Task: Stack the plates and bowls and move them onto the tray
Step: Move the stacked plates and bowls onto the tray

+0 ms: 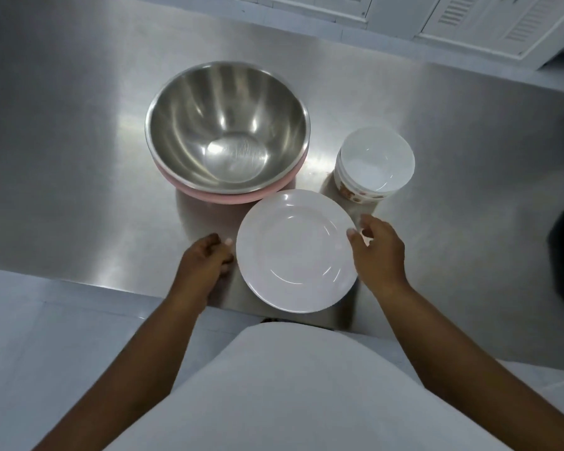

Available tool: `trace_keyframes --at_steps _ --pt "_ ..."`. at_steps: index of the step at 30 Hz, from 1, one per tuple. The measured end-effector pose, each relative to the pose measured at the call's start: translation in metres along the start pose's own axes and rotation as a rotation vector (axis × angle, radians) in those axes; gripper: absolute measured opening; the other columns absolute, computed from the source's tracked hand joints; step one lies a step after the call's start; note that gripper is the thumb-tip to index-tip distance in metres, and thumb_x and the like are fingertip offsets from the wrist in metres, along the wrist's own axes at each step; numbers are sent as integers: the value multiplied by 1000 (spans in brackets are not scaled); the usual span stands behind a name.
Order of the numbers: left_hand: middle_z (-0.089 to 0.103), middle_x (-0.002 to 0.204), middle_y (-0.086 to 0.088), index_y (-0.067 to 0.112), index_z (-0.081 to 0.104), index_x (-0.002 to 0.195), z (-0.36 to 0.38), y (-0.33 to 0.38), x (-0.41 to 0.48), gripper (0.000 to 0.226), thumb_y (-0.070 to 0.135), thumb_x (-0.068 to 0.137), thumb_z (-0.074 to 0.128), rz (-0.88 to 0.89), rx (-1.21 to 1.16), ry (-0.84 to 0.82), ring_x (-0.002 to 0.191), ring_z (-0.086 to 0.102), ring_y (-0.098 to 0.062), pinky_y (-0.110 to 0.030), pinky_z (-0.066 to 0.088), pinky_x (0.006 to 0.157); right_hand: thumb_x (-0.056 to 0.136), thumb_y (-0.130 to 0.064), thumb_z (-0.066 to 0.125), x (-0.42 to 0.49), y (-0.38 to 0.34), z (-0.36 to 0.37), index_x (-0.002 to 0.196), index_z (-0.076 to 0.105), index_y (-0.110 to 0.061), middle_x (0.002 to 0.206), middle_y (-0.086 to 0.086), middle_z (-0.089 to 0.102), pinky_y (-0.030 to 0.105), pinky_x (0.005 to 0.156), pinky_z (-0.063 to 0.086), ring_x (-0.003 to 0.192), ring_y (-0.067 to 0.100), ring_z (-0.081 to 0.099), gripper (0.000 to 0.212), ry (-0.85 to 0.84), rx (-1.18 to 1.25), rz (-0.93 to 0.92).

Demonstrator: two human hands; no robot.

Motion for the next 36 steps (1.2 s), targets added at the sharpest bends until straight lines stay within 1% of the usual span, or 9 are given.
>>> trace_keyframes --at_steps 4,8,11,16,21,24,27,31,36 --pt "71 109 -3 21 60 127 19 -12 -18 33 24 94 60 16 95 -27 91 68 -21 -28 55 77 97 -32 58 -21 42 10 137 54 -17 128 4 63 39 102 47 110 16 58 42 -127 35 150" --pt "73 108 -4 18 65 120 25 -4 -21 27 13 96 55 49 129 -84 94 70 -20 -24 56 75 99 -29 53 -30 56 20 119 66 -21 104 -5 67 43 100 52 101 18 63 25 -176 82 178" --pt "71 106 -3 12 64 122 28 5 -20 28 8 96 55 61 206 -118 94 70 -16 -19 53 72 98 -26 54 -29 58 20 111 68 -22 101 -4 69 44 96 55 97 19 66 20 -163 127 186" --pt "74 106 -5 16 68 112 46 8 -26 22 6 95 57 70 275 -157 98 71 -23 -39 56 92 95 -26 56 -31 82 5 109 70 -22 102 -3 72 46 93 56 96 19 67 20 -128 175 227" --pt "75 105 -1 19 70 108 100 9 -42 22 8 92 60 105 382 -220 98 71 -21 -43 56 93 95 -21 57 -41 125 -41 106 70 -22 94 -10 70 44 92 55 91 15 66 18 -30 242 289" --pt "76 105 4 21 70 112 152 12 -52 24 13 91 62 127 462 -281 98 71 -17 -45 55 95 95 -20 57 -45 162 -80 106 71 -19 94 -7 72 45 92 55 91 16 66 17 45 262 334" --pt "74 106 9 23 70 116 221 22 -67 26 13 93 60 178 543 -339 99 69 -10 -40 54 97 95 -20 58 -47 206 -124 107 71 -19 101 0 73 46 93 55 95 22 67 18 130 311 393" --pt "74 105 14 30 71 115 330 37 -90 28 14 94 59 286 637 -438 100 69 -7 -36 55 96 96 -20 57 -45 262 -196 100 67 -26 95 -4 71 34 83 53 93 19 66 12 245 376 420" --pt "74 91 17 32 71 114 484 55 -128 32 10 95 56 414 753 -526 85 73 -10 -22 56 80 98 -24 56 -27 338 -305 96 68 -27 89 -5 71 25 75 52 84 9 65 13 397 353 403"
Point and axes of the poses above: each hand's wrist, its own x-axis towards the middle knuckle, its own z-axis out of the palm, y = z × x, the point moved 9 cm from there along x, towards the middle knuckle
